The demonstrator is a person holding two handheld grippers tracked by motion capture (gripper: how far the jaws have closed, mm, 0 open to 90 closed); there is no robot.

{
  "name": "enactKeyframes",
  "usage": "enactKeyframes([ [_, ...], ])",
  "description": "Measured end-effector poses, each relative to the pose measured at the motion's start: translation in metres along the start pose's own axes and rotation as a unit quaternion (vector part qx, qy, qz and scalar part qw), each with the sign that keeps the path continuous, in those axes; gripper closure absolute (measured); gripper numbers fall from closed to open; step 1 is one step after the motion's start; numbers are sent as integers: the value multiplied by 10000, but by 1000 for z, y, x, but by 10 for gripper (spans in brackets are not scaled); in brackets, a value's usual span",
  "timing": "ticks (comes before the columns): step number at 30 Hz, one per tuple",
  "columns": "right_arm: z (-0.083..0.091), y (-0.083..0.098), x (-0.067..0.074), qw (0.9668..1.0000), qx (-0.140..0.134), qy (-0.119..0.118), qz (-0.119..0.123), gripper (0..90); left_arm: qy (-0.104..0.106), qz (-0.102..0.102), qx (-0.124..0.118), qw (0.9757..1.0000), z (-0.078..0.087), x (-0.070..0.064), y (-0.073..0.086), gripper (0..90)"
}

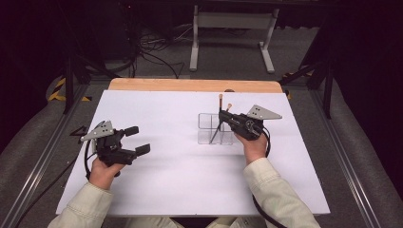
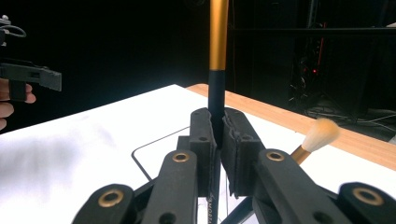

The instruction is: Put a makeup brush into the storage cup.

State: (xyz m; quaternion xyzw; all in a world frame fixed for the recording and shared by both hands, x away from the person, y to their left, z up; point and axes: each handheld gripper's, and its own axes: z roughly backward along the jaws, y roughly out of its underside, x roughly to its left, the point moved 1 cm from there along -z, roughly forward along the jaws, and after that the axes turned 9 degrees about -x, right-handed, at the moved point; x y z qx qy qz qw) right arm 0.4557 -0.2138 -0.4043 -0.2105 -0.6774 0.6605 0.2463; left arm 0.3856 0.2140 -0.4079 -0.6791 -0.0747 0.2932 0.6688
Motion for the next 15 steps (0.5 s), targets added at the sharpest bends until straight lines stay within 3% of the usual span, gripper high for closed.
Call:
enactKeyframes([
  [15,-1,4,0,10000,64,0,-3,825,13,-8,5,10000,0,0,0,8],
])
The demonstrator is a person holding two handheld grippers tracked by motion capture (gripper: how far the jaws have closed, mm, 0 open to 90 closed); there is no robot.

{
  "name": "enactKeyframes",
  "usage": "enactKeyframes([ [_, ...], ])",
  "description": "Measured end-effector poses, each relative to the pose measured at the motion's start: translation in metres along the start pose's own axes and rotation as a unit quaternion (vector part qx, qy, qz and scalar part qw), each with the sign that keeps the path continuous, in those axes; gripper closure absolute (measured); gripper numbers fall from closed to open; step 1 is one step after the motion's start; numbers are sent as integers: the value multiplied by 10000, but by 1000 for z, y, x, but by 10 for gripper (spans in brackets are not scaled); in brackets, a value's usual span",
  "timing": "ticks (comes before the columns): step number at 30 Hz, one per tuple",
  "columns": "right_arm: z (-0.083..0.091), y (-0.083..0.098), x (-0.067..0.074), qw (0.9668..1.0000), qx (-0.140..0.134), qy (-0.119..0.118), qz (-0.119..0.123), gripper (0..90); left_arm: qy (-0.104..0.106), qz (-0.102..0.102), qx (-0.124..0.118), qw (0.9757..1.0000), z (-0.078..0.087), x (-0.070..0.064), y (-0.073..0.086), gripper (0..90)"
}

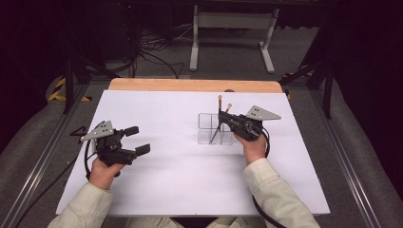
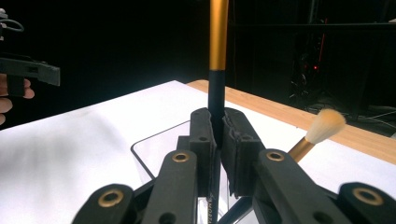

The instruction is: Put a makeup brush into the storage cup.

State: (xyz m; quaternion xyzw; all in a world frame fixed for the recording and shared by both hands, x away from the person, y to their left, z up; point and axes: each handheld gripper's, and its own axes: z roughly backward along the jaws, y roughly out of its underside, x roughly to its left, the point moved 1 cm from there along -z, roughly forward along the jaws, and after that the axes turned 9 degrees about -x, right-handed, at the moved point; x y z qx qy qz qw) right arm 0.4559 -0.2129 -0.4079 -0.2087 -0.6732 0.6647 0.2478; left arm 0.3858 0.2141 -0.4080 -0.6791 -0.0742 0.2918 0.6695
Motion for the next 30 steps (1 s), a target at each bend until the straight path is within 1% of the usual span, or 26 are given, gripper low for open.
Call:
enactKeyframes([
  [10,-1,4,0,9999,91,19,-60,821,2,-1,-2,10000,0,0,0,8],
  [11,-1,4,0,9999,88,26,-64,801,-4,6,-3,10000,0,0,0,8],
  [12,-1,4,0,9999,39,22,-110,759,0,-2,-3,10000,0,0,0,8],
  [13,0,4,-1,9997,-36,0,-233,658,2,-4,-2,10000,0,0,0,8],
  [15,0,4,-2,9989,-143,-53,-449,553,-13,1,-10,10000,0,0,0,8],
  [16,0,4,-2,9989,-143,-53,-449,553,-13,-1,-8,10000,0,0,0,8],
  [17,1,4,-2,9982,-218,-112,-541,502,-13,0,-9,10000,0,0,0,8],
  [18,4,2,0,9973,-409,-165,-582,424,-7,3,-9,10000,0,0,0,8],
  [20,4,-1,1,9969,-490,-183,-587,325,-6,9,-8,10000,0,0,0,8],
  [21,5,-3,2,9969,-512,-191,-570,295,0,10,-7,10000,0,0,0,8],
  [22,5,-3,2,9969,-512,-191,-570,295,0,10,-7,10000,0,0,0,8],
  [23,6,-4,3,9970,-526,-213,-529,262,5,-3,-7,10000,0,0,0,8],
  [24,8,-9,4,9977,-493,-197,-423,195,8,-23,-18,10000,0,0,-1,8],
  [25,8,-9,4,9977,-493,-197,-423,195,8,-23,-18,10000,0,0,-1,8],
  [26,9,-12,4,9979,-459,-217,-398,137,6,-16,-31,10000,0,0,-1,8],
  [27,9,-12,4,9979,-459,-217,-398,137,6,-16,-31,10000,0,0,-1,7],
  [30,14,-17,6,9988,-355,-188,-279,66,13,-19,-39,10000,1,0,-1,7],
])
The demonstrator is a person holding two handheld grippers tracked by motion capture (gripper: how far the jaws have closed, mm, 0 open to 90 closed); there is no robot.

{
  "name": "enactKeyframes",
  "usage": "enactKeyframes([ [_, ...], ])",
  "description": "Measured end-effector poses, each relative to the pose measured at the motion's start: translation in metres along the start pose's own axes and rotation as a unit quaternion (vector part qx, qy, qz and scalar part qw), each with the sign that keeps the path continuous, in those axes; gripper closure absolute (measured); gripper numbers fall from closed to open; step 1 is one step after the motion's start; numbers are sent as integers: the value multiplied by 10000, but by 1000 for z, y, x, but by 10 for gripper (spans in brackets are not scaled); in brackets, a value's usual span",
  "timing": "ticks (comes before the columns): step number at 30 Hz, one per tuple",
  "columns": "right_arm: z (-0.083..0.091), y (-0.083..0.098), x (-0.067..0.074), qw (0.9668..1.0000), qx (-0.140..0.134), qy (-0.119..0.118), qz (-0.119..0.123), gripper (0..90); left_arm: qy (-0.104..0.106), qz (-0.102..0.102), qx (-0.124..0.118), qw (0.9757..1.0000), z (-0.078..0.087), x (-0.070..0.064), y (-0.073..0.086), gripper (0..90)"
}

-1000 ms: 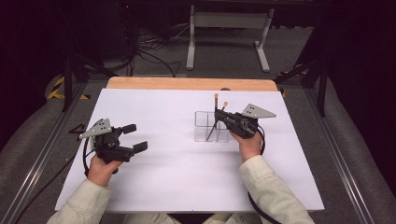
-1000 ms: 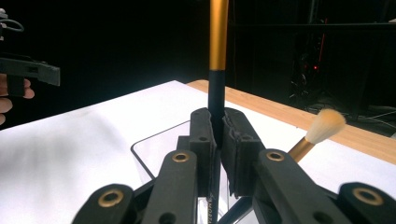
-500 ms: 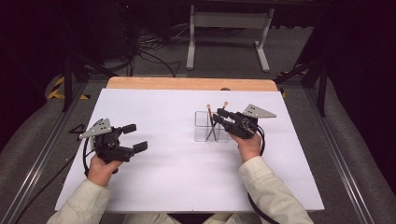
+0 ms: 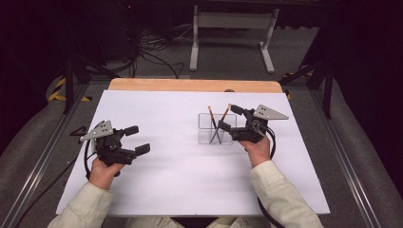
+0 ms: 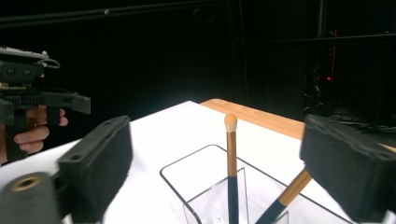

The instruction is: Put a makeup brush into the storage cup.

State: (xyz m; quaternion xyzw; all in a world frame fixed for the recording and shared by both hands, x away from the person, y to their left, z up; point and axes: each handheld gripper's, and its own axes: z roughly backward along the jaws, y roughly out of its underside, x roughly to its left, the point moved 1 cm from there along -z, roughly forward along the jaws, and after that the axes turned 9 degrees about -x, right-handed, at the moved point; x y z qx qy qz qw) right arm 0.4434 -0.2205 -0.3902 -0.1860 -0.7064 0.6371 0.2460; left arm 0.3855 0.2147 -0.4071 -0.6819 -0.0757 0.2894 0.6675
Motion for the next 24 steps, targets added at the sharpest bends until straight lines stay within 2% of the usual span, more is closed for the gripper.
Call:
enactKeyframes([
  [2,3,-3,1,9999,108,59,74,34,10,-30,-23,10000,1,0,1,7],
  [6,10,-8,1,9994,318,156,18,10,48,-54,-88,9999,4,-1,2,7],
  [17,42,-21,1,9990,355,281,29,2,18,-148,-282,9995,17,-2,2,7],
  [24,63,-25,-1,9983,449,361,54,0,45,-158,-304,9994,22,-5,3,7],
])
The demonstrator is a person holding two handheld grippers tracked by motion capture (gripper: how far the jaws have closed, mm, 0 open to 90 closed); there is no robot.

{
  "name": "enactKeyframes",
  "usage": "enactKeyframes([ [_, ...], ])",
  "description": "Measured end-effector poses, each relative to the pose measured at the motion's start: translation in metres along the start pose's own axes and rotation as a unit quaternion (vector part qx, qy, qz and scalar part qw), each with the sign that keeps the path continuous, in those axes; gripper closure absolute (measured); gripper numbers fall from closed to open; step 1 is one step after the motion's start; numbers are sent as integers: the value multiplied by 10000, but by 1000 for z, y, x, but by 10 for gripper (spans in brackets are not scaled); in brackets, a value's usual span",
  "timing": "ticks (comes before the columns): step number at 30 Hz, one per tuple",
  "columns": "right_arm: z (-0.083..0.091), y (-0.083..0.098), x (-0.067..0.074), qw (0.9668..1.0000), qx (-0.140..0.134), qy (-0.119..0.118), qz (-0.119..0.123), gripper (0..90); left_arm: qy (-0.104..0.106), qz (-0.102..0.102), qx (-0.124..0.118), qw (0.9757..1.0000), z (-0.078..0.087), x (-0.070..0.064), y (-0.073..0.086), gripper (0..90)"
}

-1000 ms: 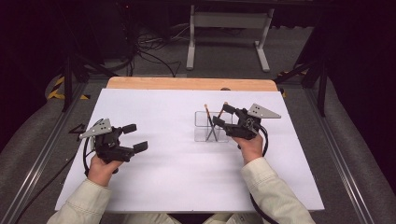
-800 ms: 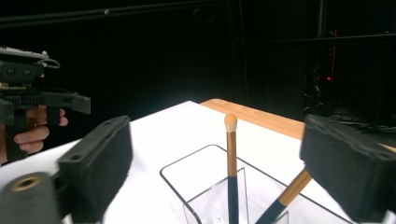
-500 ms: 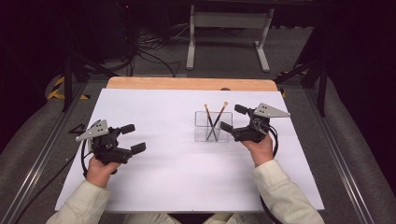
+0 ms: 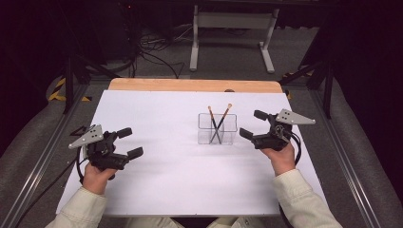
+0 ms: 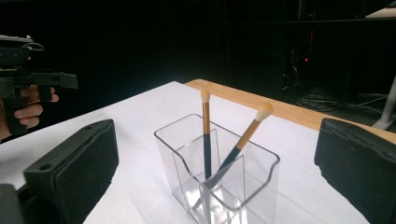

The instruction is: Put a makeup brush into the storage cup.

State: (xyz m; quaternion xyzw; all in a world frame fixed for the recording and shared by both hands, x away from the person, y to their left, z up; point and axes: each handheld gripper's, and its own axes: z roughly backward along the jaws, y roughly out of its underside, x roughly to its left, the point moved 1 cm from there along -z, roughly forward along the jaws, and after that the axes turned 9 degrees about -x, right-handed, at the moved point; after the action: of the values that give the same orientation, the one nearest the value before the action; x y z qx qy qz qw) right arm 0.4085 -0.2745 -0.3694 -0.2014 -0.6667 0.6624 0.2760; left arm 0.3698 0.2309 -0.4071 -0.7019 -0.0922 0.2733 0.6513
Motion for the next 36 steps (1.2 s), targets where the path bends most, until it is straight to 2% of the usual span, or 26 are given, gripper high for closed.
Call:
enactKeyframes([
  [5,14,2,-3,10000,-28,39,-79,0,65,-24,-34,10000,2,-3,0,6],
  [8,22,4,-4,9999,4,106,-38,0,61,-77,-50,9999,4,-4,0,6],
  [19,51,8,-6,9997,13,241,-10,0,13,-75,-108,9999,13,-5,3,6],
  [25,64,15,-6,9994,83,325,107,0,7,-118,-138,9998,17,-6,4,6],
  [36,81,27,-15,9978,63,654,45,0,-61,-97,-137,9998,22,-5,7,6],
])
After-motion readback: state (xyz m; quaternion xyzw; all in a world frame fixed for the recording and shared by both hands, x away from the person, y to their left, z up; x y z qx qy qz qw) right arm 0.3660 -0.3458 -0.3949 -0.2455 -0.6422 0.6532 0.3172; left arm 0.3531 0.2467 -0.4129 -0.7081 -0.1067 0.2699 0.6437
